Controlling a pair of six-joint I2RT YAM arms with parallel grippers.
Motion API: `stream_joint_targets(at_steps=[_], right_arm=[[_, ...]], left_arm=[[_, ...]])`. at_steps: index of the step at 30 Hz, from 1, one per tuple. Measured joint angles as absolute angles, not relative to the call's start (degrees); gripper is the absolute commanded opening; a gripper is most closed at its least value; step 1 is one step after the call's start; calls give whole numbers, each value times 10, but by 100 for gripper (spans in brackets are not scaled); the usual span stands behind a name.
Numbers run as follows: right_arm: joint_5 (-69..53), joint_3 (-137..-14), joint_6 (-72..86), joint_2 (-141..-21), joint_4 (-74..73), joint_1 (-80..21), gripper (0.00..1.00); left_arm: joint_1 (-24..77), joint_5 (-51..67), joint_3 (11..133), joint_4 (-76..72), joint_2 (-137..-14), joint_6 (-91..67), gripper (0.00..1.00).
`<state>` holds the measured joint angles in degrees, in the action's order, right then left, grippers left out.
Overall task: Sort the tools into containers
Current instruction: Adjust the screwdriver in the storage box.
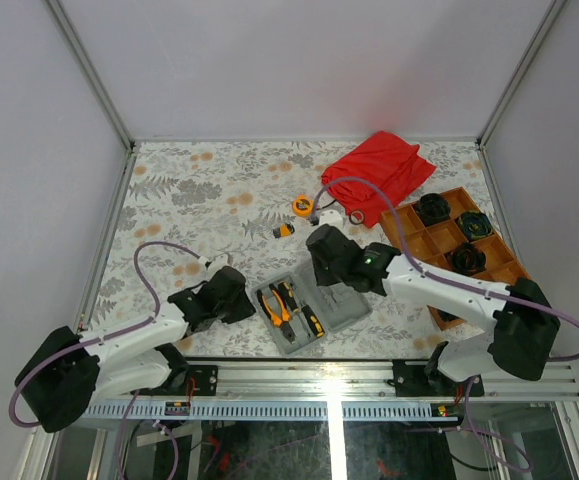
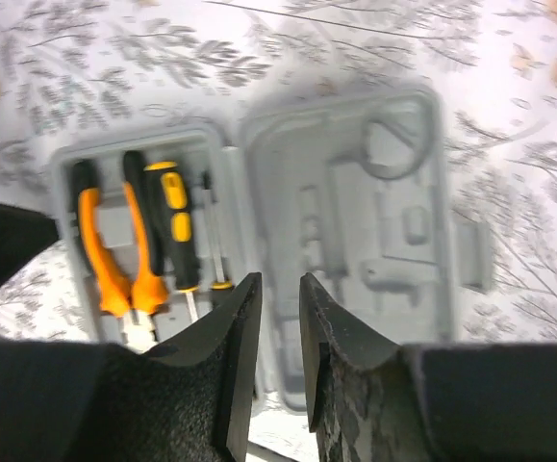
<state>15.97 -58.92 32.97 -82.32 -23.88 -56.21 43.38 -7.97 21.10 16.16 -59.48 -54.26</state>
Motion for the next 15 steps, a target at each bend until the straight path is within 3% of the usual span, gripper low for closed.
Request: stream_joint_targets(at_steps=[6, 15], right_arm=[[153, -525, 343, -813, -265, -540, 24], [9, -432, 352, -828, -229, -541, 22]], left_arm=[[418, -63, 213, 136, -619, -529, 24], [408, -47, 234, 124, -654, -512, 26]])
